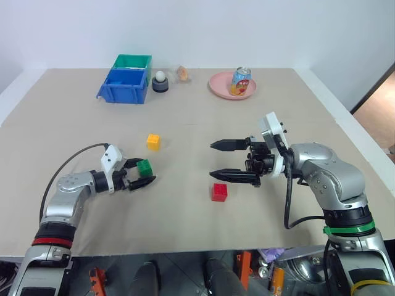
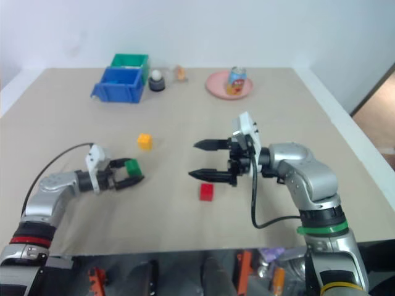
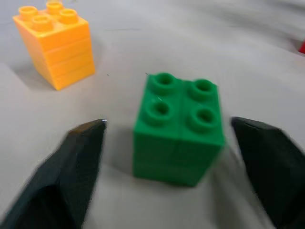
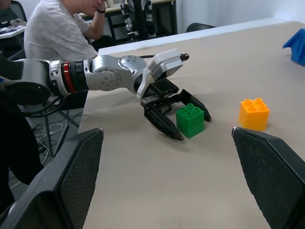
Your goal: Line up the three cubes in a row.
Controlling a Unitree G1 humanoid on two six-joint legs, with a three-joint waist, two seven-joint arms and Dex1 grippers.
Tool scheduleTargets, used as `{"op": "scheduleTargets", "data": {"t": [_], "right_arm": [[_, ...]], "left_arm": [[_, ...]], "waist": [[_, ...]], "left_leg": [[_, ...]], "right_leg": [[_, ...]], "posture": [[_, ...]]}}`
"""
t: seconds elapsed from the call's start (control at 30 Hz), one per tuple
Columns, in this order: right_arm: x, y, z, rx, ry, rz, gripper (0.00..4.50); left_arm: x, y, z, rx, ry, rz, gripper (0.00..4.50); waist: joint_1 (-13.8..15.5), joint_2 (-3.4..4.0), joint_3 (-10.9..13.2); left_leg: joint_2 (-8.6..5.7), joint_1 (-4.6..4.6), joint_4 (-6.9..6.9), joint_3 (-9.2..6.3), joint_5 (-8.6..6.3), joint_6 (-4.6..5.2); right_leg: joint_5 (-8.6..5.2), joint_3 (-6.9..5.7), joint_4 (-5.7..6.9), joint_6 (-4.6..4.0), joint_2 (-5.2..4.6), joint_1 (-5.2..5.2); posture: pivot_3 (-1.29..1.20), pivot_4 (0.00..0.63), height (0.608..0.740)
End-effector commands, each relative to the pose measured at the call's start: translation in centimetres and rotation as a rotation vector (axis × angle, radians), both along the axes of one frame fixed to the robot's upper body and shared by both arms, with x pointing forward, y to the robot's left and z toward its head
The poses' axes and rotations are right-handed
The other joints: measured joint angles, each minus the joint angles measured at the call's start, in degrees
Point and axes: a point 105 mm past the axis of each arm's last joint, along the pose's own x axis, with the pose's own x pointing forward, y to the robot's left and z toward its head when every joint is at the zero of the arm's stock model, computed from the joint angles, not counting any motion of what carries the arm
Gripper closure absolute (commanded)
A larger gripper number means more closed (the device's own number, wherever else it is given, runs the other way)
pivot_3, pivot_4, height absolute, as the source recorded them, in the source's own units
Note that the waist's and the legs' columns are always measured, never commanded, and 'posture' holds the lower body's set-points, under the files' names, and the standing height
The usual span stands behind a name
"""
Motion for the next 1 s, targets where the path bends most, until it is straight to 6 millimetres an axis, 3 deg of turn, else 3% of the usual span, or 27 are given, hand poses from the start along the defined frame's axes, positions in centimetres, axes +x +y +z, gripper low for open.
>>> {"op": "scheduleTargets", "data": {"t": [0.03,0.07,0.17,0.5,0.77,1.0], "right_arm": [[-0.3,-0.2,1.1,0.0,-0.062,0.002,0.0],[-0.2,-0.3,1.1,-0.002,-0.063,0.0,0.0],[0.1,-0.3,1.2,-0.005,-0.069,-0.003,0.0],[0.5,0.1,1.4,-0.016,-0.083,0.023,0.0],[0.2,-0.2,1.8,-0.026,-0.092,0.033,0.0],[-1.8,-1.3,1.4,-0.092,-0.072,0.069,0.0]], "left_arm": [[-0.1,0.1,0.7,0.004,-0.031,-0.014,1.76],[-0.3,0.3,0.6,0.006,-0.028,-0.015,2.28],[-0.8,0.7,0.5,0.004,-0.013,-0.019,3.16],[-1.8,-0.4,1.4,0.036,-0.065,-0.136,3.15],[-3.5,-5.1,2.0,0.103,-0.168,-0.454,3.15],[-3.5,-7.9,1.7,0.121,-0.185,-0.596,3.15]], "waist": [[0.0,0.0,0.0],[0.0,0.0,0.0],[-0.1,0.0,0.0],[-0.1,0.0,0.0],[0.0,0.0,0.0],[0.0,0.0,0.0]], "left_leg": [[0.0,0.0,0.0,0.0,0.0,0.0],[0.0,0.0,-0.02,0.0,0.0,0.0],[0.01,0.01,-0.03,-0.01,0.0,0.0],[0.01,0.01,-0.02,-0.01,0.0,0.0],[-0.01,-0.03,-0.01,-0.02,0.0,0.0],[-0.01,-0.04,-0.01,-0.03,0.0,0.0]], "right_leg": [[-0.01,0.0,0.0,0.0,0.0,0.0],[-0.02,0.0,0.0,0.0,0.01,-0.01],[-0.03,0.0,0.0,0.0,0.02,-0.01],[-0.02,0.0,0.0,0.0,0.02,-0.01],[-0.03,0.01,0.0,0.02,0.01,0.0],[-0.07,0.02,0.0,0.04,0.03,0.01]], "posture": [[0.0,0.15,0.74],[0.0,0.15,0.74],[0.0,0.15,0.74],[0.0,0.15,0.74],[0.0,0.15,0.74],[0.0,0.15,0.74]]}}
